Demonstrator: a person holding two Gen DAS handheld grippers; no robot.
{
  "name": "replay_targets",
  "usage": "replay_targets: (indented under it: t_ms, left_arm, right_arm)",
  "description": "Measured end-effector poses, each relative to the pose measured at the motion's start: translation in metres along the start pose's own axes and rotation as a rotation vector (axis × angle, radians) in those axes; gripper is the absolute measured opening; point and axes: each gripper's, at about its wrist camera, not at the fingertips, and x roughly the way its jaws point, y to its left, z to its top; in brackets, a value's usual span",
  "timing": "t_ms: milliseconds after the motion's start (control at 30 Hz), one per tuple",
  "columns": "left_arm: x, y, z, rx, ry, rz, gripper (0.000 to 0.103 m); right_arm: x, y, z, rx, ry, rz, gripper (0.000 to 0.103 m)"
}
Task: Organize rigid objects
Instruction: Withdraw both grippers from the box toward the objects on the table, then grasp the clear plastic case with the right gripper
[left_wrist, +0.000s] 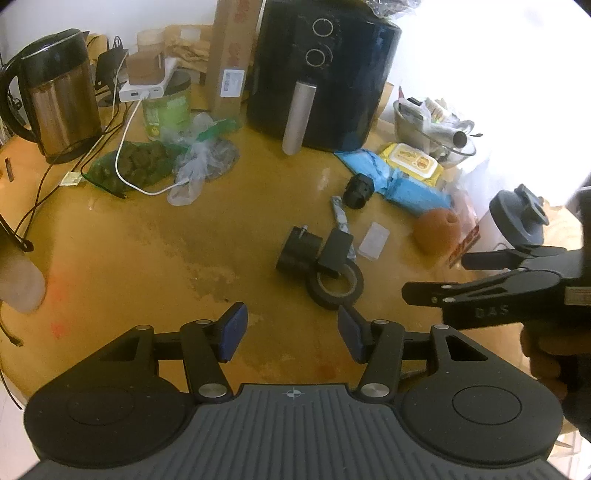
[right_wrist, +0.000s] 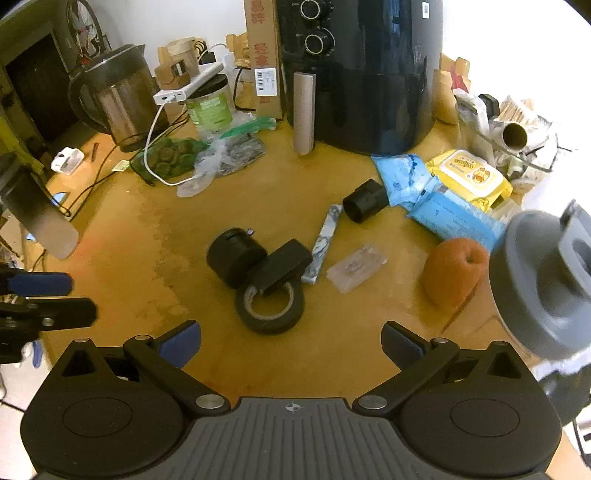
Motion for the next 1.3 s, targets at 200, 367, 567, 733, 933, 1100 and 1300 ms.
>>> replay_targets:
  t_ms: [200,367,567,733,933,1100,1300]
  left_arm:
    - [0.002,0.008,-0.003,-0.027,0.016,-0.015,0.054]
    - [0.005,0.016,-0.010,-0.058,0.037,-0.035,0.054]
    - [0.007,0.024,-0.016,-0.073,0.059,-0.039,0.054]
    - [0.008,0.033,-0.019,-0.094,0.072,-0.031,0.054]
    - [0.006,0.044,-0.022,-0.121,0.074,-0.020,0.054]
    - [0.005,0.051,-0.026,-0.142,0.078,-0.010,0.054]
    - [0.002,0.057,-0.033,-0.166,0.087,0.001,0.054]
  right_arm:
    - [0.019,-0.006,0.005,-0.015,0.003,-0.038,0.103]
    - [0.038,-0.011,0.005,-0.028,0.023,-0.060,0.102]
    - [0.059,-0.013,0.006,-0.032,0.047,-0.090,0.101]
    - [0.073,-0.017,0.010,-0.001,0.052,-0.102,0.090]
    - [0.084,-0.028,0.015,0.092,0.038,-0.104,0.081]
    - [0.097,-0.038,0.020,0.168,0.017,-0.108,0.077]
    - [0.112,-0.049,0.026,0.247,0.003,-0.134,0.072]
